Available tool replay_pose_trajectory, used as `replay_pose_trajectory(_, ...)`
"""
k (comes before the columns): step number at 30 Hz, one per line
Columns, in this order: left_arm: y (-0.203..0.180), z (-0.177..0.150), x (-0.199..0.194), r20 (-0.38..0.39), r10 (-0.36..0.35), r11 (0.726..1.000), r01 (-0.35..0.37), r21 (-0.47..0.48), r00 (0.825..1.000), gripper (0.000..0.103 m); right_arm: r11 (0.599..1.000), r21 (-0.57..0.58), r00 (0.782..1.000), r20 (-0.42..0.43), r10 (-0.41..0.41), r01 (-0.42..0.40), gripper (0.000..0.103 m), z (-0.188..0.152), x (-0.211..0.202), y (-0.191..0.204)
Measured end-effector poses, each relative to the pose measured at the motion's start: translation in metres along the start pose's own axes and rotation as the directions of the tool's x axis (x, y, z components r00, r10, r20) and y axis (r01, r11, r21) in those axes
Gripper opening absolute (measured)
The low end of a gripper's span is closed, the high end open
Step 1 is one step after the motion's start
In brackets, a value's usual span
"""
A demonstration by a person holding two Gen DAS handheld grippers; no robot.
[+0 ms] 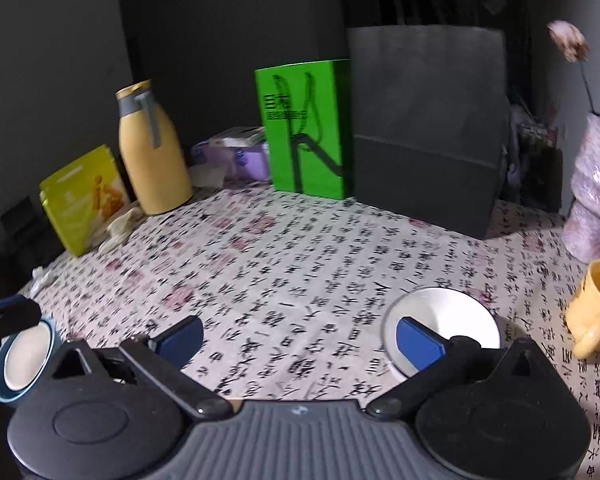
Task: Organize plates and bowls
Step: 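Move both open grippers toward the white black-rimmed bowl beside the yellow mug, then close both grippers on the rim of the white bowl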
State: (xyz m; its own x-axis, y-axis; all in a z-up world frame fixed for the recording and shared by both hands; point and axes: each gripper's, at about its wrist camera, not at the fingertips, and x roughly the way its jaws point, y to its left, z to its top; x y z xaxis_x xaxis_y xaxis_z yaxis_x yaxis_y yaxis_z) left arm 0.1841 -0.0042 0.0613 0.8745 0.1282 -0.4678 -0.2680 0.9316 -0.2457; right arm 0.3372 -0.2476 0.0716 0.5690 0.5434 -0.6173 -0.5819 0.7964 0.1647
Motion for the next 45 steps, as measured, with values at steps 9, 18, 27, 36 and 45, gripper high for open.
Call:
replay_pose_trajectory(9, -0.064, 0.003, 0.054, -0.054, -0.068, 0.998, 0.068, 0.004, 0.996, 0.103, 0.998, 0.046, 0.998, 0.056, -0.041, 0.039, 0.103, 0.002, -0.007, -0.054)
replay_pose_trajectory(18, -0.113, -0.006, 0.108, -0.152, -0.053, 0.998, 0.058, 0.026, 0.987, 0.103, 0.982, 0.055, 0.983, 0.024, -0.183, 0.182, 0.103, 0.005, 0.010, -0.090)
replay_pose_trajectory(27, -0.136, -0.012, 0.143, -0.225, -0.018, 0.999, 0.028, 0.044, 0.974, 0.103, 0.965, 0.134, 0.975, -0.030, -0.222, 0.224, 0.103, 0.004, 0.027, -0.119)
replay_pose_trajectory(36, -0.156, -0.018, 0.180, -0.288, 0.049, 0.996, -0.024, 0.090, 0.956, 0.103, 0.956, 0.169, 0.971, -0.061, -0.231, 0.238, 0.101, 0.002, 0.039, -0.137)
replay_pose_trajectory(45, -0.167, -0.023, 0.215, -0.325, 0.116, 0.990, -0.082, 0.117, 0.939, 0.100, 0.945, 0.193, 0.961, -0.135, -0.242, 0.265, 0.085, -0.006, 0.063, -0.153)
